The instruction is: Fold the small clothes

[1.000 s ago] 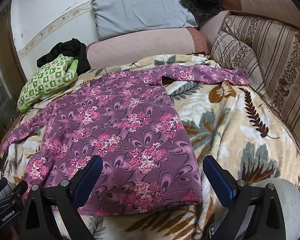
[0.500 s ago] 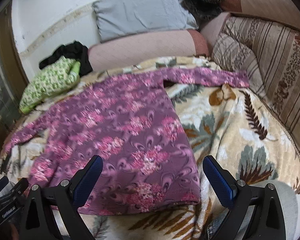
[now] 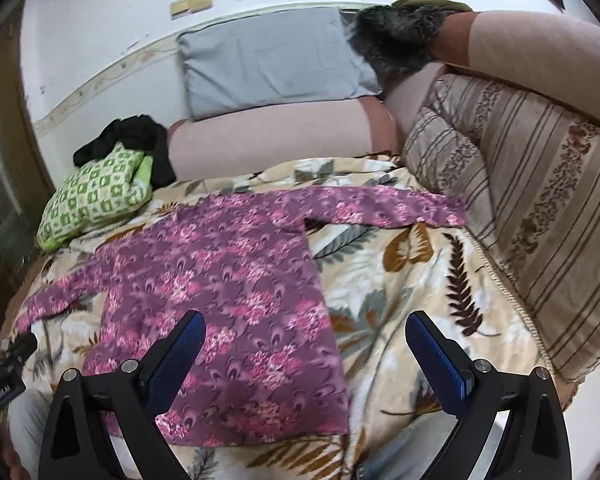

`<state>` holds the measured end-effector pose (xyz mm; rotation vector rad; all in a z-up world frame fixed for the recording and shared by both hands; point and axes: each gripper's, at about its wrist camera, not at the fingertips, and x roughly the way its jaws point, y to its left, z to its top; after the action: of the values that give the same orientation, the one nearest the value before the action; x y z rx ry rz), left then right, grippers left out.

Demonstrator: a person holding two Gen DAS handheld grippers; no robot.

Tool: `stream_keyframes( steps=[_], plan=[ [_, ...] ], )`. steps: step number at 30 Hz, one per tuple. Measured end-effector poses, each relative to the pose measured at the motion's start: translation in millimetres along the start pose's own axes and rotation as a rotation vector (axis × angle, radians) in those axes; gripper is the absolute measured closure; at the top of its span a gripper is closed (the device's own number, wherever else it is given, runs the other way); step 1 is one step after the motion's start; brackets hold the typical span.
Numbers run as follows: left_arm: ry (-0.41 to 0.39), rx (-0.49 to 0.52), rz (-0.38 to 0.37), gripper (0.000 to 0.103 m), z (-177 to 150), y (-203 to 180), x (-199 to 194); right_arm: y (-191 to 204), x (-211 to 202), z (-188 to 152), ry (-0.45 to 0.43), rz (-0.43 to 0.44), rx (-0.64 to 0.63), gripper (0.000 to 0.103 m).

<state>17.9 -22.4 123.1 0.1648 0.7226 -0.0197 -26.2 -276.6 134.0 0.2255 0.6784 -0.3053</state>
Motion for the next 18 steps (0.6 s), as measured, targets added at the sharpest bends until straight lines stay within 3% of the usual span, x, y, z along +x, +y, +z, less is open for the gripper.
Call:
stream_keyframes(
  steps=[8,14,18],
  plan=[
    [-0.004,0.034,-0.034,0.004,25.5,-19.9,3.4,-15.6,-5.1,35.9,-0.025,-0.023,0.015,0.004],
    [-0.005,0.058,-0.039,0.003,37.2,-31.7,17.9,-20.1,10.6,51.9,-0.016,-0.014,0.02,0.004],
    [0.016,0.072,-0.049,0.004,45.1,-42.0,35.5,-37.7,34.8,62.4,0.017,0.005,0.094,0.004]
  ],
)
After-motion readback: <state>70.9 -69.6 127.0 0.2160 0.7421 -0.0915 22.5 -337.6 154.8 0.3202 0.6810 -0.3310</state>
